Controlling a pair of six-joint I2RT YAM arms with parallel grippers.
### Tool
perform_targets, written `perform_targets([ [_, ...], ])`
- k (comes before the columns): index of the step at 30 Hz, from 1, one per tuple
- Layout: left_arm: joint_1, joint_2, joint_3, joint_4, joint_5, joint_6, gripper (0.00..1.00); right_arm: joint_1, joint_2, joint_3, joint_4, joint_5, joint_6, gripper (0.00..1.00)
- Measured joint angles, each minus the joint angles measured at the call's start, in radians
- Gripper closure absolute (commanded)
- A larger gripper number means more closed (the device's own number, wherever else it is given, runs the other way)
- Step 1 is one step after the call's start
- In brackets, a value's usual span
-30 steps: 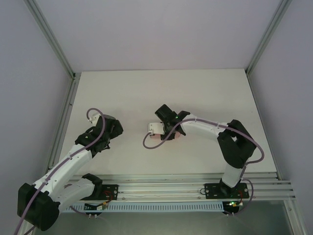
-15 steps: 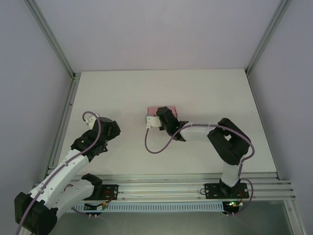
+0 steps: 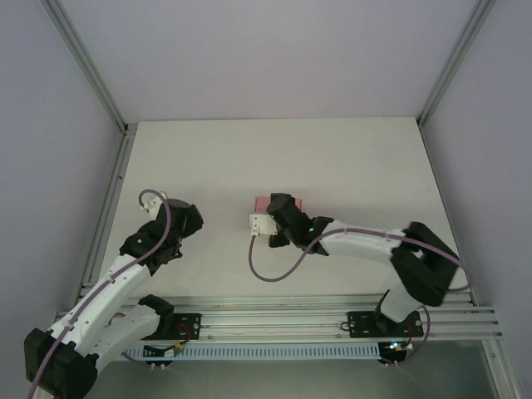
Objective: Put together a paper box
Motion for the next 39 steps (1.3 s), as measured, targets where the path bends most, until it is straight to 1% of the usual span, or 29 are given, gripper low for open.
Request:
perform_targets([
  [3, 0.029, 0.037, 0.0, 0.042, -0.012, 0.035, 0.0, -0.025, -0.116, -0.002, -0.045, -0.092, 0.079, 0.0],
  [6, 0.087, 0.09, 0.0, 0.116, -0.018, 0.077, 0.0, -0.104, -0.214, -0.027, -0.046, -0.18, 0.189, 0.0],
  [7, 0.108, 0.108, 0.0, 0.149, -0.02, 0.094, 0.0, -0.146, -0.239, -0.04, -0.031, -0.196, 0.237, 0.0],
  [9, 0.156, 0.152, -0.011, 0.259, -0.033, 0.144, 0.0, -0.261, -0.273, -0.064, 0.003, -0.206, 0.357, 0.0],
  [12, 0.232, 0.224, -0.064, 0.455, -0.044, 0.211, 0.0, -0.465, -0.281, -0.097, 0.061, -0.203, 0.541, 0.0],
  [14, 0.283, 0.294, -0.116, 0.592, -0.045, 0.261, 0.0, -0.588, -0.278, -0.155, 0.134, -0.174, 0.632, 0.0],
  [17, 0.314, 0.405, -0.19, 0.776, -0.051, 0.333, 0.0, -0.683, -0.246, -0.277, 0.274, -0.137, 0.718, 0.0],
  [20, 0.315, 0.488, -0.261, 0.954, -0.042, 0.393, 0.0, -0.747, -0.158, -0.375, 0.402, -0.118, 0.798, 0.0],
  [22, 0.317, 0.521, -0.287, 1.048, -0.032, 0.422, 0.0, -0.78, -0.092, -0.403, 0.472, -0.105, 0.845, 0.0],
  [25, 0.322, 0.582, -0.317, 1.242, -0.009, 0.456, 0.0, -0.809, -0.002, -0.417, 0.591, -0.081, 0.892, 0.0],
  [30, 0.33, 0.631, -0.312, 1.361, 0.113, 0.512, 0.0, -0.838, 0.016, -0.413, 0.65, -0.1, 0.946, 0.0],
  [32, 0.331, 0.686, -0.302, 1.424, 0.167, 0.537, 0.0, -0.857, 0.017, -0.397, 0.648, -0.117, 0.964, 0.0],
  [33, 0.332, 0.702, -0.299, 1.429, 0.187, 0.542, 0.0, -0.864, 0.017, -0.391, 0.649, -0.125, 0.971, 0.0],
  [39, 0.34, 0.721, -0.303, 1.458, 0.239, 0.561, 0.0, -0.874, 0.017, -0.376, 0.649, -0.141, 0.987, 0.0],
])
